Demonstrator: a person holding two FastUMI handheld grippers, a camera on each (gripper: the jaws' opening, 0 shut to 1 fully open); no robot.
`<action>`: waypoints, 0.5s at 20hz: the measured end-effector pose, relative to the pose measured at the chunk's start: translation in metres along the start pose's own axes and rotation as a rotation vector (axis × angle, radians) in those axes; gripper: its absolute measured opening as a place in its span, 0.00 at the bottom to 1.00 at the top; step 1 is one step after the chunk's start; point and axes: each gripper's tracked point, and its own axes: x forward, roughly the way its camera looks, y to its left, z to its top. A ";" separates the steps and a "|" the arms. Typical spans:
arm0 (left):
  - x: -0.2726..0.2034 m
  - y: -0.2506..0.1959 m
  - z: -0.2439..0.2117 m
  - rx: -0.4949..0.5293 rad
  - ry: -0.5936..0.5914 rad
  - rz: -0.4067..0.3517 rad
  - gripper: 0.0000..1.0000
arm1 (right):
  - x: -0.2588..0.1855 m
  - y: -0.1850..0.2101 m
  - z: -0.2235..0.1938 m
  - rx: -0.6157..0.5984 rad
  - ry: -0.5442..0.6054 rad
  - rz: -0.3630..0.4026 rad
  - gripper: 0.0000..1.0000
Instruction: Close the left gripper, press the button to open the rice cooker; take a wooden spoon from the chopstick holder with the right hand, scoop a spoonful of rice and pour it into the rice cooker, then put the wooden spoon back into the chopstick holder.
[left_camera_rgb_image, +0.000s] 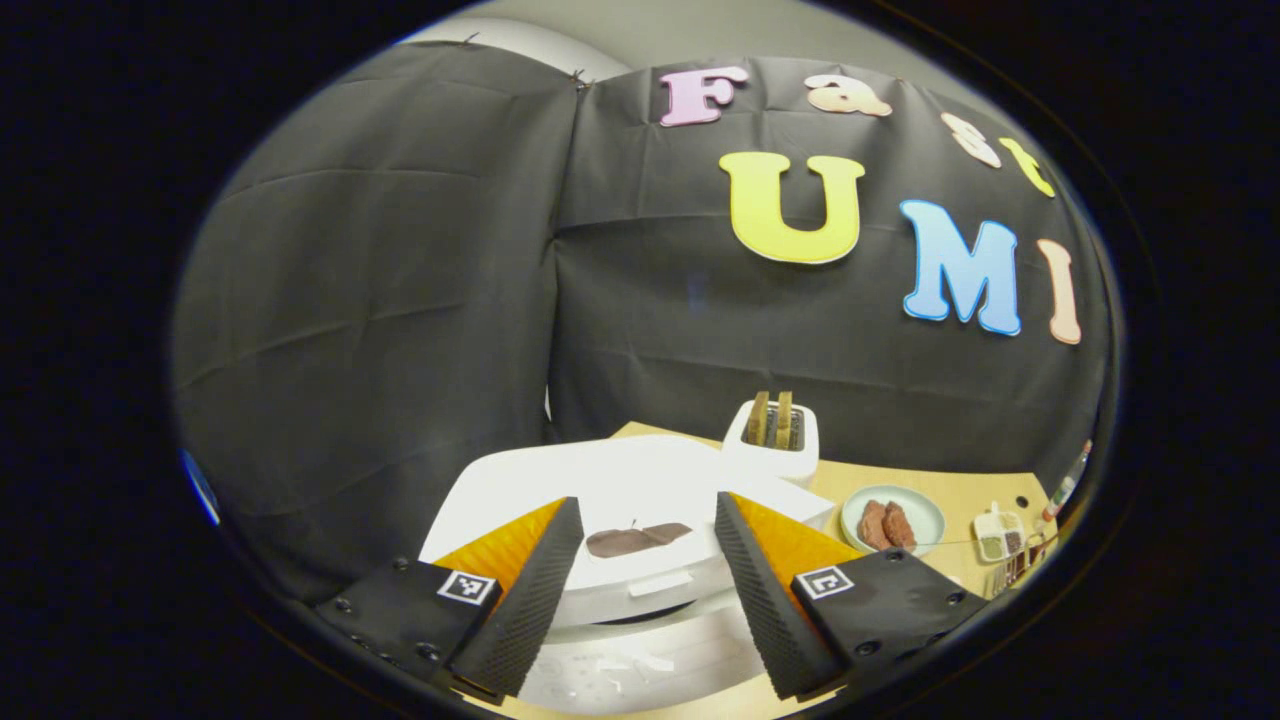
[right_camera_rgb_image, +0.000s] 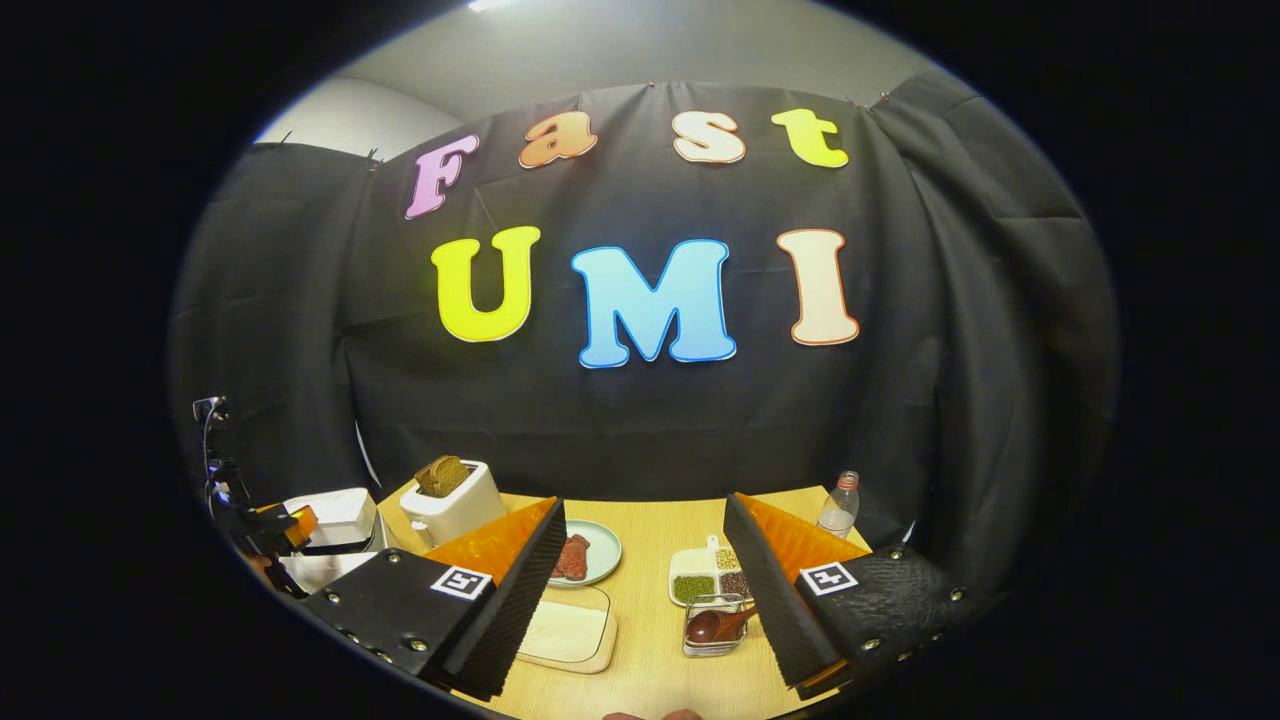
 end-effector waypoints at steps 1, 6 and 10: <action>0.001 0.000 -0.006 -0.004 0.016 -0.006 0.90 | 0.000 0.000 0.000 0.002 0.000 0.000 0.96; 0.006 0.002 -0.048 0.024 0.106 -0.014 0.95 | 0.001 0.003 0.000 0.008 -0.001 -0.001 0.96; 0.008 0.004 -0.048 0.016 0.124 -0.010 0.97 | 0.000 0.006 -0.002 0.018 0.002 0.001 0.96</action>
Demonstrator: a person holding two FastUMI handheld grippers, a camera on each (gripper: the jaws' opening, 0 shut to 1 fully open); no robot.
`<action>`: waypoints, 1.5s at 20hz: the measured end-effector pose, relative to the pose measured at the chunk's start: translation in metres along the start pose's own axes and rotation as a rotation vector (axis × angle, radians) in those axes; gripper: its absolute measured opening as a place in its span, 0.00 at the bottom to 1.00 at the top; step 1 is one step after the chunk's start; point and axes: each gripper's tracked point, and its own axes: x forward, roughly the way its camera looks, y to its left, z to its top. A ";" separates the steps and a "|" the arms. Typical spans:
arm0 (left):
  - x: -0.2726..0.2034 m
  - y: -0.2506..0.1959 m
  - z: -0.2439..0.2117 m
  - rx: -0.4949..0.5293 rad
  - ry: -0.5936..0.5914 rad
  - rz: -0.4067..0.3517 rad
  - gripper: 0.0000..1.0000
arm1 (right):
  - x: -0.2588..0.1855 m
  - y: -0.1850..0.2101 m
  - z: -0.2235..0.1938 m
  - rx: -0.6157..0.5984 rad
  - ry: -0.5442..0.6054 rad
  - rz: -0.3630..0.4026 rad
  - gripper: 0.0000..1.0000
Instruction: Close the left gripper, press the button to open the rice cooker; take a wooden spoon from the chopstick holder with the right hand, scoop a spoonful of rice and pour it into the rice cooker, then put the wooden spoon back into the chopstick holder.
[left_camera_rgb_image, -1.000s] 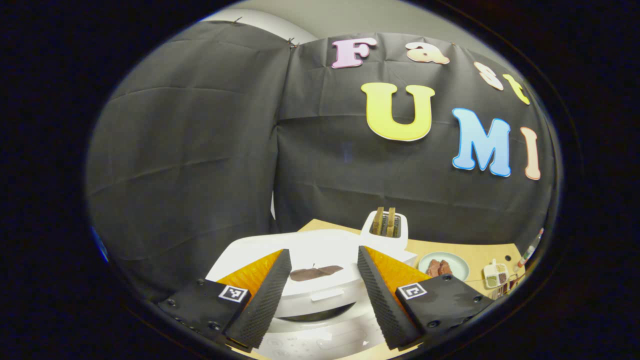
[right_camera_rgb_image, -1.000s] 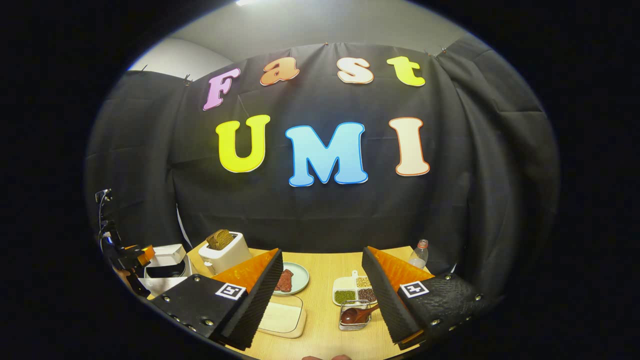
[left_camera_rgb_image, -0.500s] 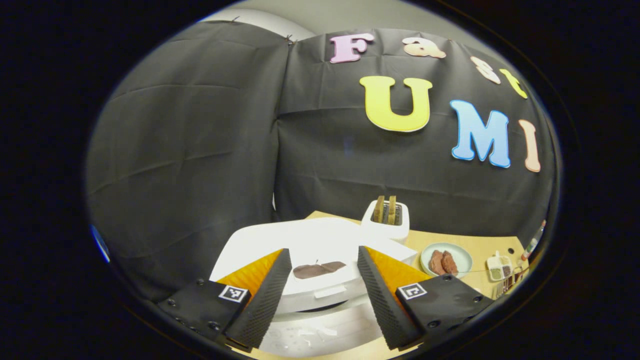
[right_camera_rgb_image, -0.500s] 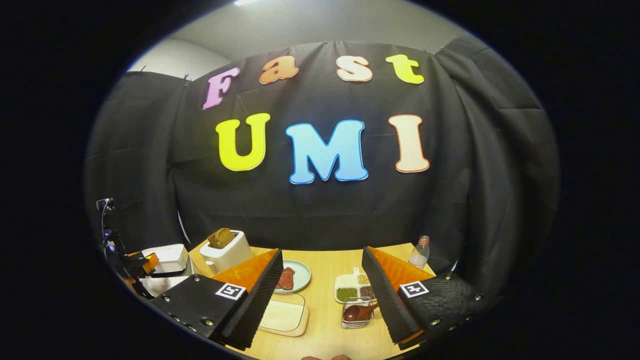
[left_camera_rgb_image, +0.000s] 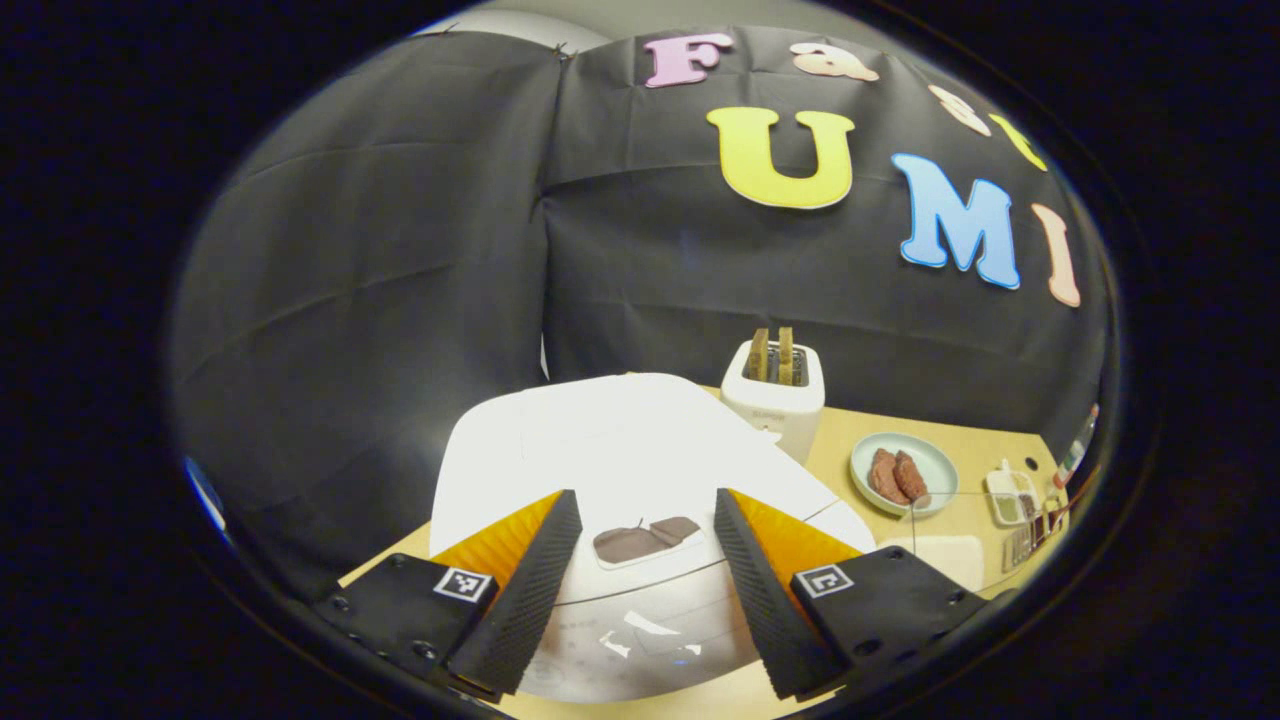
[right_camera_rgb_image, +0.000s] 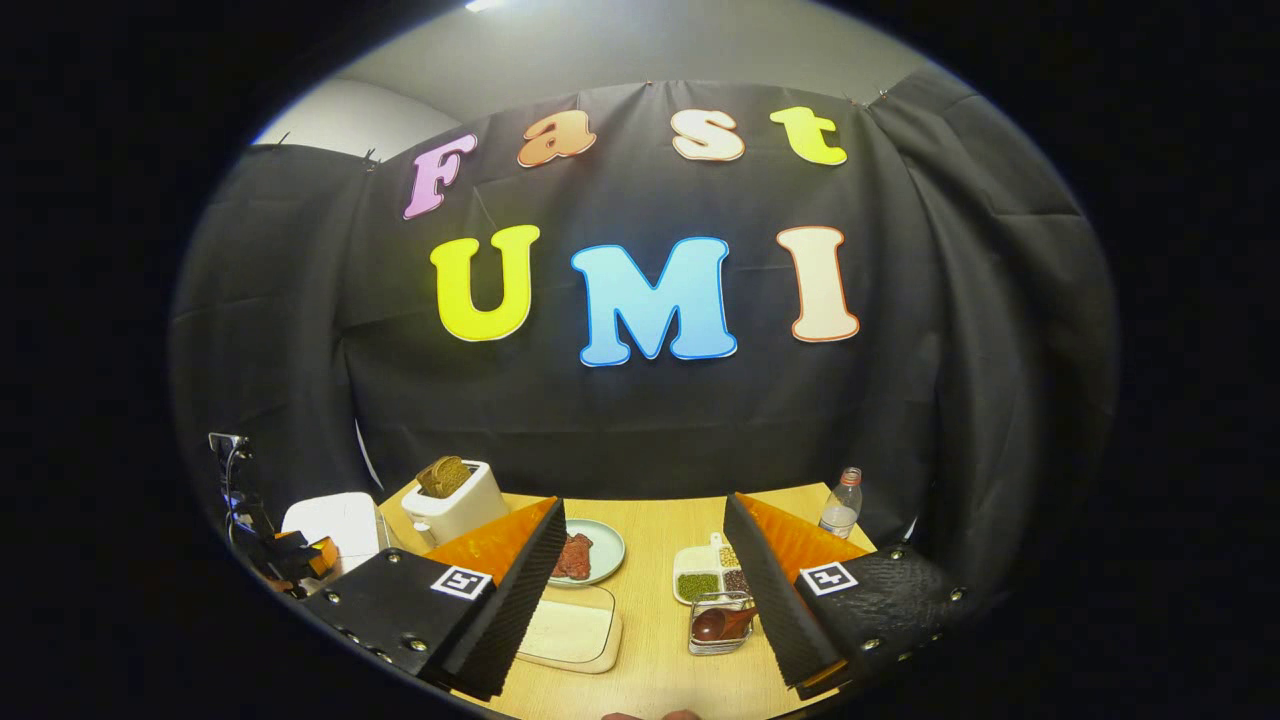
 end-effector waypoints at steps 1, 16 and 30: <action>0.002 0.000 -0.002 0.005 0.002 -0.006 0.96 | 0.000 0.001 -0.002 0.009 0.004 0.001 0.96; -0.145 -0.117 0.214 0.022 -0.417 -0.305 0.94 | -0.032 0.017 0.063 0.012 -0.154 -0.012 0.96; -0.234 -0.210 0.243 0.063 -0.453 -0.507 0.97 | -0.060 0.013 0.102 0.017 -0.199 -0.048 0.96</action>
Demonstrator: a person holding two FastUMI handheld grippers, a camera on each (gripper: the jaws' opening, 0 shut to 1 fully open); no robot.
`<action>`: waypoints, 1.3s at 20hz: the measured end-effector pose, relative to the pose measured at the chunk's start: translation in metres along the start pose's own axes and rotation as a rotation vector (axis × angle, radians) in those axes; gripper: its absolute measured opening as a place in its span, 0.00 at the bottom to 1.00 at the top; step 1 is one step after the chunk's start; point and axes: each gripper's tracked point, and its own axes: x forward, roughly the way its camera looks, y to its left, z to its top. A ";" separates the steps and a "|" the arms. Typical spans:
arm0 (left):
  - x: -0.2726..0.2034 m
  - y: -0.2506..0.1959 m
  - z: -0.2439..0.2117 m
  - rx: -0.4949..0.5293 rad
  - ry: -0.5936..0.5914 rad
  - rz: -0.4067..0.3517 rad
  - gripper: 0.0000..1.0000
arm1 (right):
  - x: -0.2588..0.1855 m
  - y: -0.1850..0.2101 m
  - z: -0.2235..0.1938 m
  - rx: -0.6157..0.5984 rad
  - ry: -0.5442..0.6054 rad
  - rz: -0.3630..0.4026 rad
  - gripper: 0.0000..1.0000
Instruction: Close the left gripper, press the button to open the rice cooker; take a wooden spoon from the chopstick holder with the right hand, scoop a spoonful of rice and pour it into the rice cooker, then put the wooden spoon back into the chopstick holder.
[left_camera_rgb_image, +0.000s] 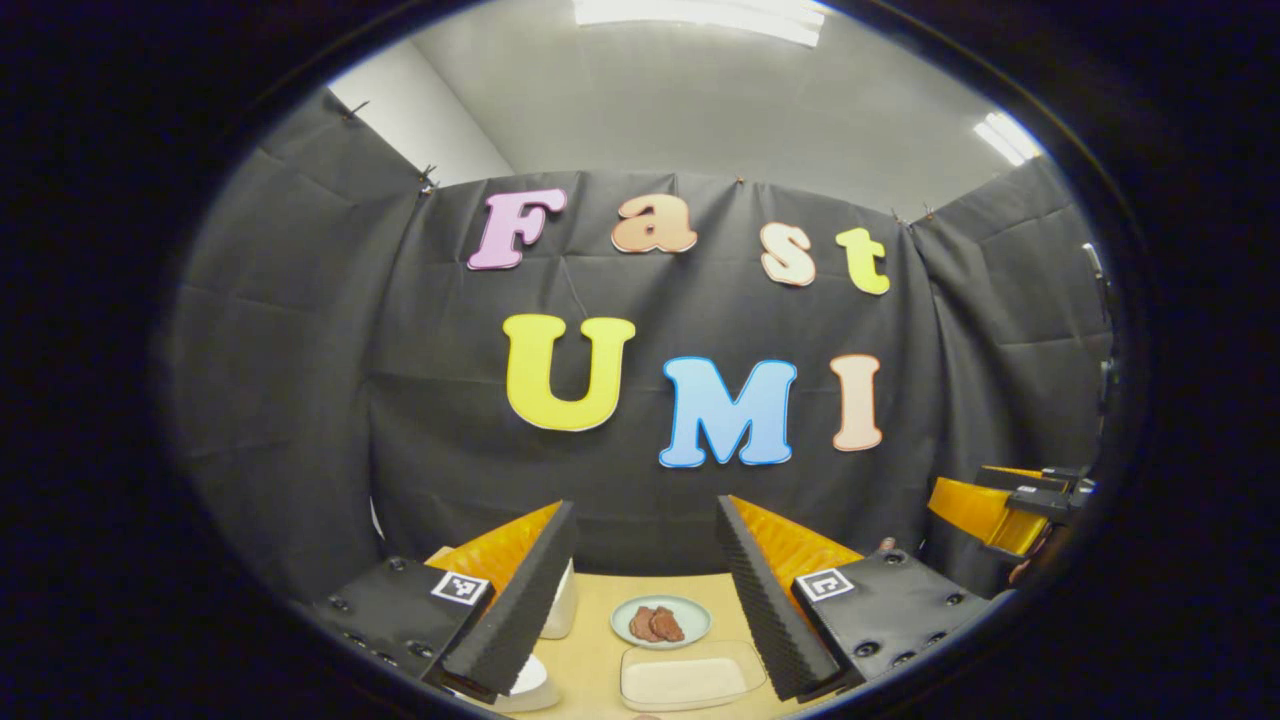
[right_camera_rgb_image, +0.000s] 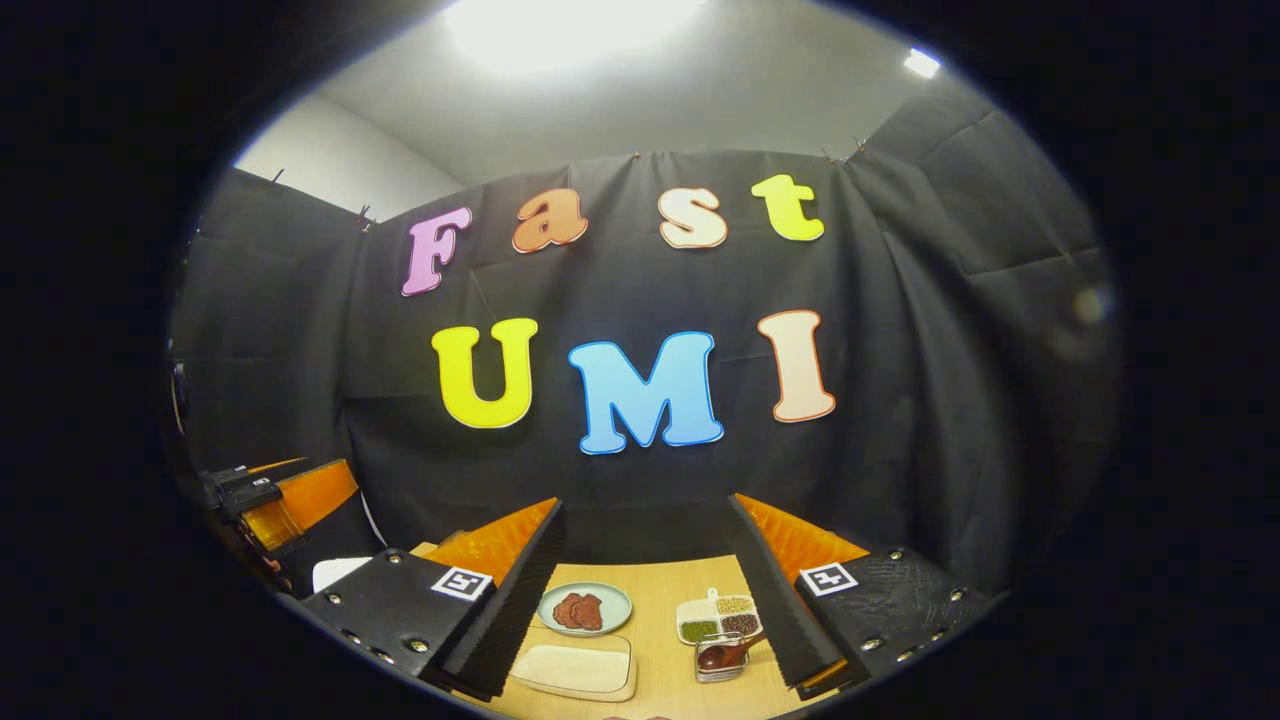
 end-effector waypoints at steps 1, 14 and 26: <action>0.000 0.002 0.001 0.000 -0.001 0.001 0.97 | 0.001 0.000 0.000 -0.001 0.000 -0.007 0.96; -0.011 0.020 -0.019 -0.004 0.033 -0.030 0.95 | -0.016 0.026 0.010 -0.020 -0.024 -0.035 0.96; 0.003 -0.046 -0.001 -0.018 -0.033 0.035 0.97 | -0.007 -0.012 0.023 0.007 -0.010 0.065 0.96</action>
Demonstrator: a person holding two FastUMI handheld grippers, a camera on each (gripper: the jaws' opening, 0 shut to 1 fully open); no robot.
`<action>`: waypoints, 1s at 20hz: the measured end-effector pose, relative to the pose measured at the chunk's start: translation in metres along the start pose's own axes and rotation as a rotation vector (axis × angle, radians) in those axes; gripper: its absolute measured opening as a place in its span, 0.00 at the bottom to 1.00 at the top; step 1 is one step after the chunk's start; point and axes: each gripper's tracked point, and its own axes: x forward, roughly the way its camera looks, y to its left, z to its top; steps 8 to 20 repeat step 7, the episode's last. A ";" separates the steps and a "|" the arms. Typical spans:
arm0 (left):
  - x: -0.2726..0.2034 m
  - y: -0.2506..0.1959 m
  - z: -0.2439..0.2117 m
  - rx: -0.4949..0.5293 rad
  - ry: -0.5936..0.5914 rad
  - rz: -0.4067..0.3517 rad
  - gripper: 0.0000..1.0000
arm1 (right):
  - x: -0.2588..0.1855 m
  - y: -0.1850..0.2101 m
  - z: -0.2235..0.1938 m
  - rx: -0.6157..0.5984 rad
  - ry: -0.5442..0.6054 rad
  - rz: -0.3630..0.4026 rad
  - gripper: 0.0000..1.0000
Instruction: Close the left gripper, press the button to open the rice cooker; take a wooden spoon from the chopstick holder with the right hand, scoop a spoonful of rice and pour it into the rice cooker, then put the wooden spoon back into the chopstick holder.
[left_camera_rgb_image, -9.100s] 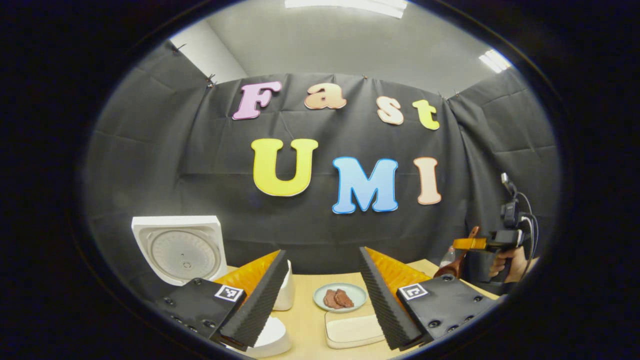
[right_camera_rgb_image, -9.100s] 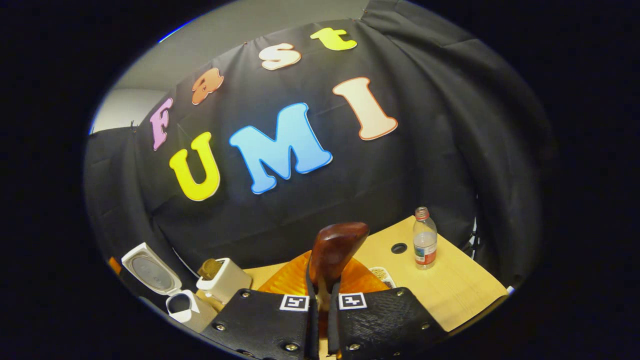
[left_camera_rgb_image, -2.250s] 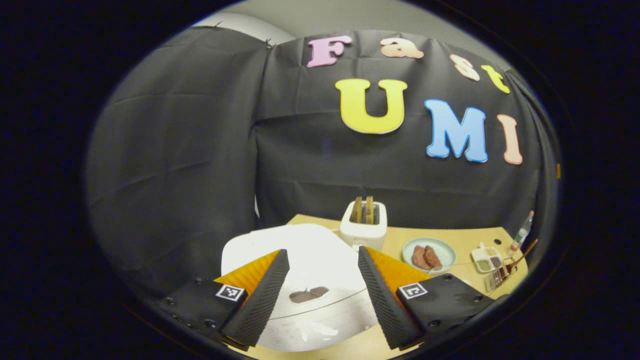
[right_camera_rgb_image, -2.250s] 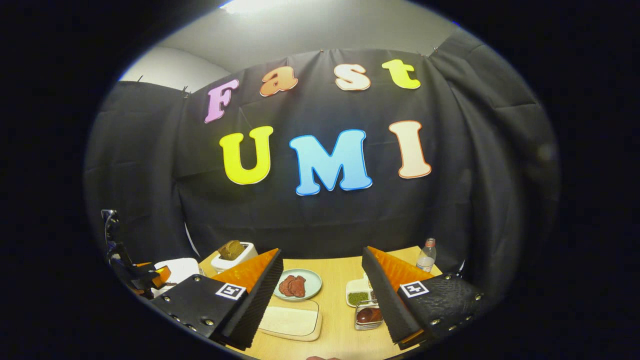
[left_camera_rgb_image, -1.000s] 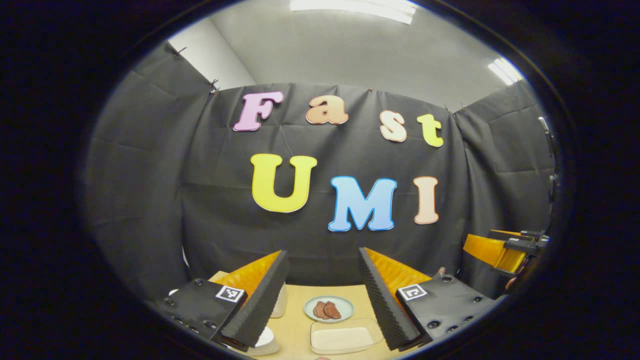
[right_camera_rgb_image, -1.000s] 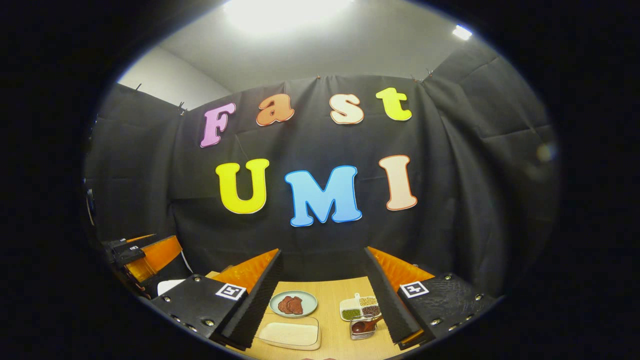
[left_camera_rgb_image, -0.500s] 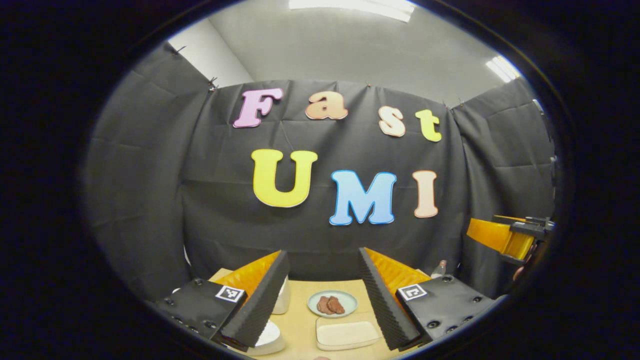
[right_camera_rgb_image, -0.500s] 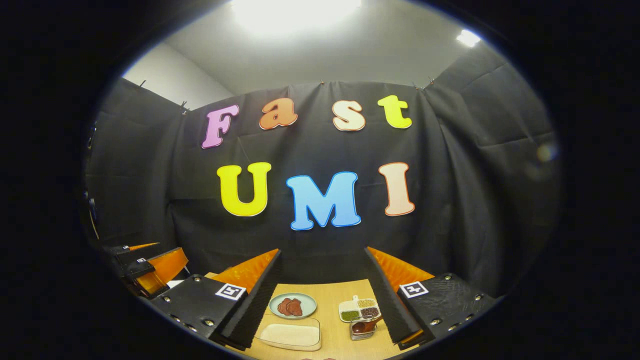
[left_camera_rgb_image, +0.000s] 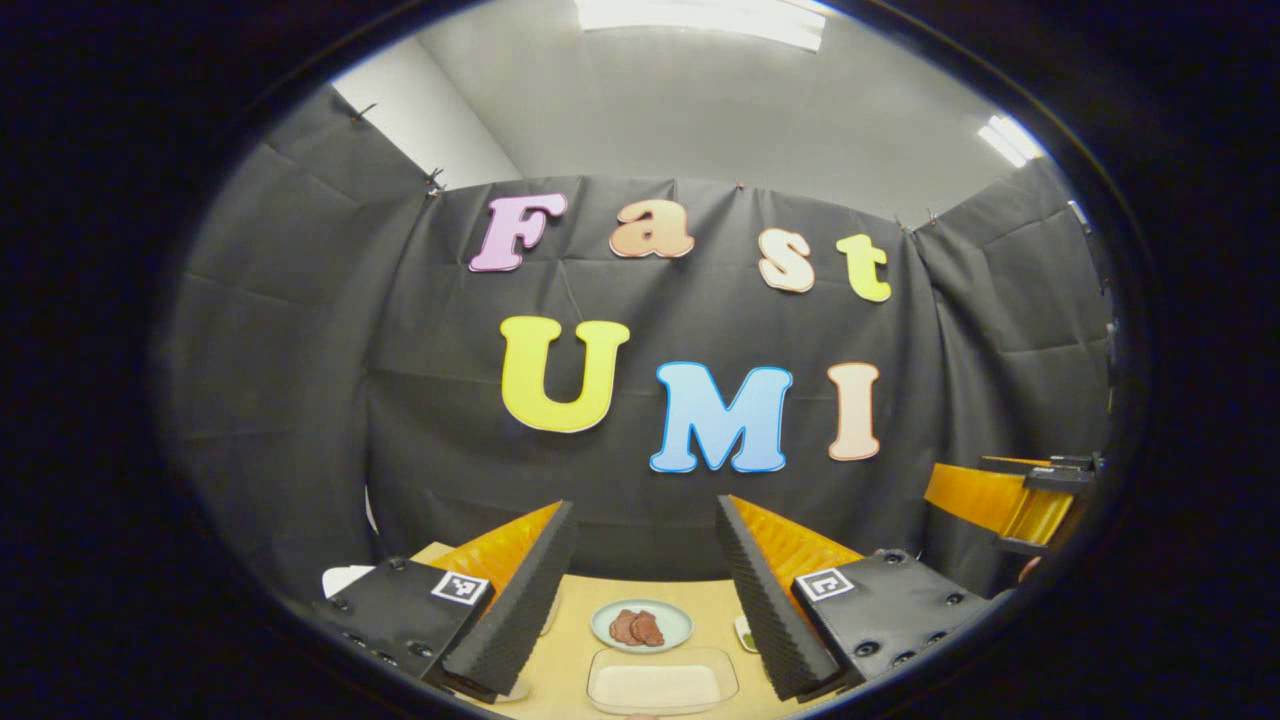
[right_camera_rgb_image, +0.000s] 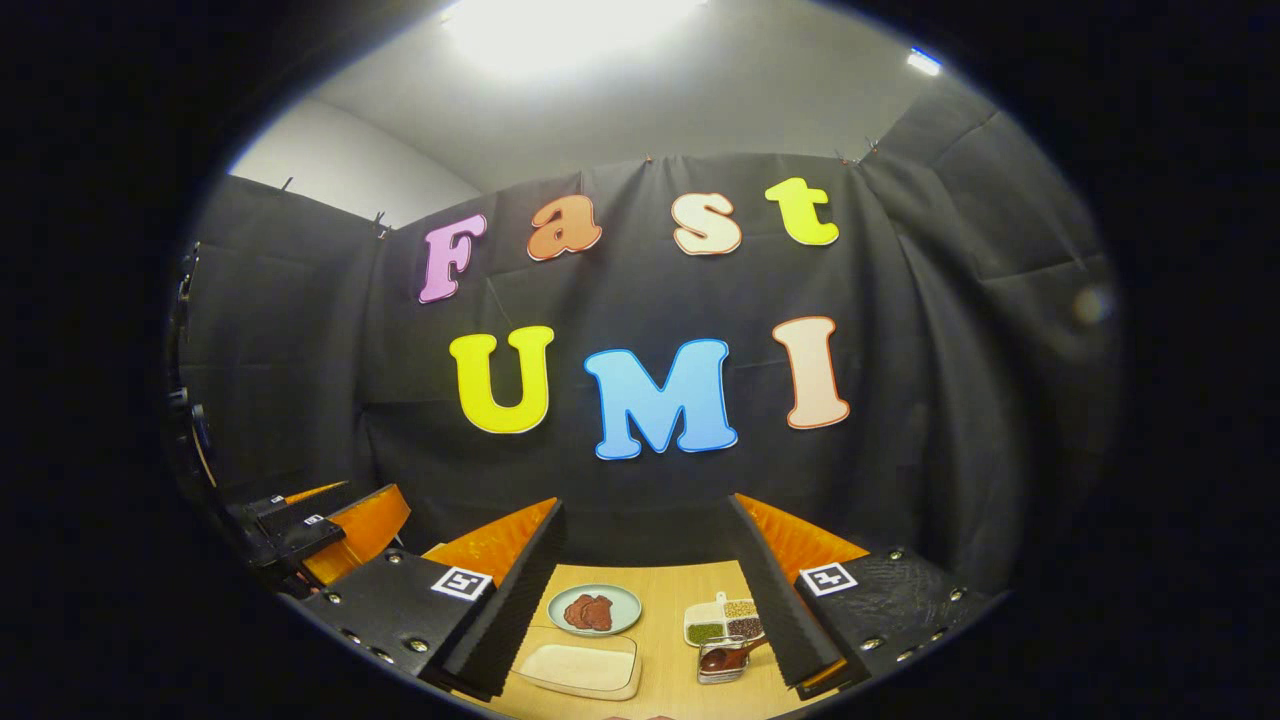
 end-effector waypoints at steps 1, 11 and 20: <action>-0.001 -0.002 0.000 0.010 -0.002 0.005 0.97 | -0.001 -0.005 0.000 0.002 -0.003 0.001 0.96; -0.008 -0.008 -0.006 0.051 0.003 0.048 0.97 | -0.001 -0.025 -0.001 0.041 0.008 0.021 0.96; -0.008 -0.008 -0.006 0.051 0.003 0.048 0.97 | -0.001 -0.025 -0.001 0.041 0.008 0.021 0.96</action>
